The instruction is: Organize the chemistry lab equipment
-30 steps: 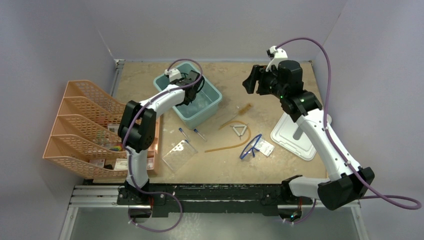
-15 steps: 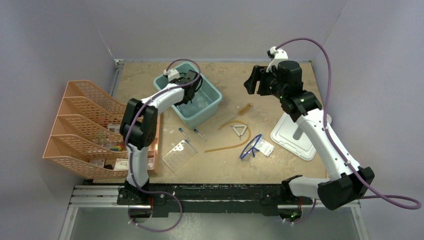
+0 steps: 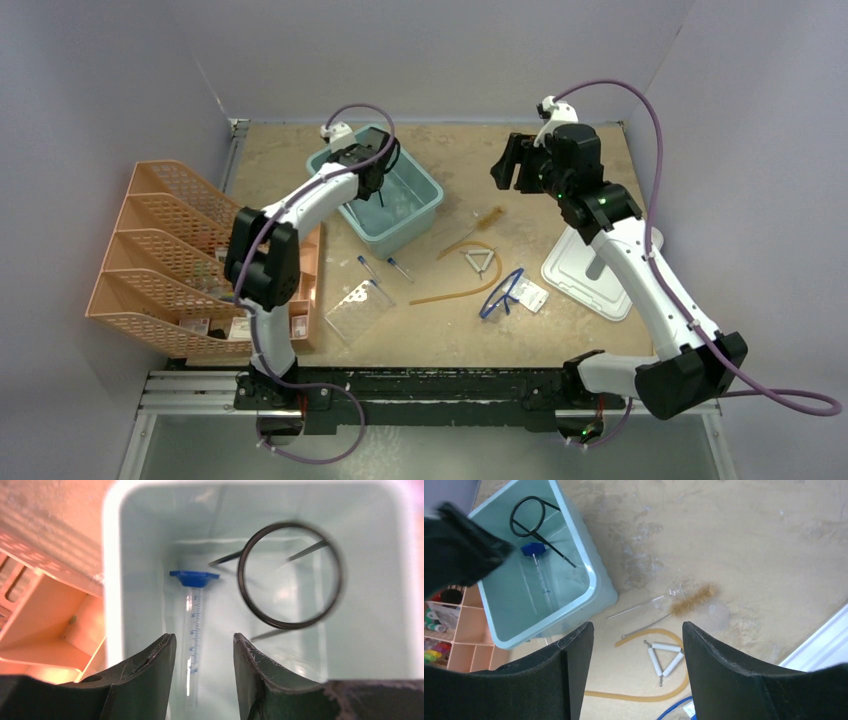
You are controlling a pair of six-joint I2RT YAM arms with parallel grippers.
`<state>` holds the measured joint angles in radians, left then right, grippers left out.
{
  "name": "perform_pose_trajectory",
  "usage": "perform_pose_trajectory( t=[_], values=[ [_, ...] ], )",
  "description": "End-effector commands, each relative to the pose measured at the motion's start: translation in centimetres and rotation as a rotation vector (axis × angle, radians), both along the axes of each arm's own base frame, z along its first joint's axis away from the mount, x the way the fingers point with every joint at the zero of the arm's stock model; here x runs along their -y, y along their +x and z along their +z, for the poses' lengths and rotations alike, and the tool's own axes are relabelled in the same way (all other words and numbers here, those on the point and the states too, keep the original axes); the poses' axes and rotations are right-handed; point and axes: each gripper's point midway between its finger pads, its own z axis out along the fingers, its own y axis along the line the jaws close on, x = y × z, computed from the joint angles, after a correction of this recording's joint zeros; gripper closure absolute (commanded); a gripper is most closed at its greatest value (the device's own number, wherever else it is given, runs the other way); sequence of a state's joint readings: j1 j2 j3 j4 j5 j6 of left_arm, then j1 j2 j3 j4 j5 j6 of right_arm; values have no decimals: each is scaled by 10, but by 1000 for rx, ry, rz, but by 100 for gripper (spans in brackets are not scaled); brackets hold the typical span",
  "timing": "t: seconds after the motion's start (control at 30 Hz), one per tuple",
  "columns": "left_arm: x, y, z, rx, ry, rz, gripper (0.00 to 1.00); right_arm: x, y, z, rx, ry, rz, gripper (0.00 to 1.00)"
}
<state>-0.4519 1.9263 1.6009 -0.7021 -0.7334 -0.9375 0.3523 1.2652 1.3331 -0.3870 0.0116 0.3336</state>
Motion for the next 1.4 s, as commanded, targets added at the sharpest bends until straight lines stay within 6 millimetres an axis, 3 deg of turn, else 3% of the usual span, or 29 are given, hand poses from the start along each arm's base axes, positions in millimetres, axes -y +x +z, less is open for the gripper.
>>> perform_pose_trajectory(
  t=[0.0,0.17,0.3,0.43,0.53,0.73,0.87,1.1,1.37],
  values=[
    [1,-4,105,219,-91,-77,55,7,5,-46,-156,24,-125,38],
    [14,-25,145,310,-177,-233,52,-2,4,-100,-321,43,-226,61],
    [26,-47,168,353,-244,-369,49,-18,0,-132,-371,14,-340,77],
    [37,-73,172,325,-284,-502,47,-42,2,-158,-364,66,-410,67],
    [36,-88,168,319,-289,-543,46,-41,5,-186,-416,65,-519,61],
    [23,-111,166,308,-274,-541,44,-35,13,-217,-449,75,-695,60],
    [23,-119,159,292,-280,-557,44,-45,28,-228,-429,67,-658,60],
    [8,-114,169,318,-176,-544,43,-48,39,-239,-440,48,-684,59],
    [6,-99,170,318,-140,-513,43,-33,38,-255,-476,-21,-784,63]
  ],
)
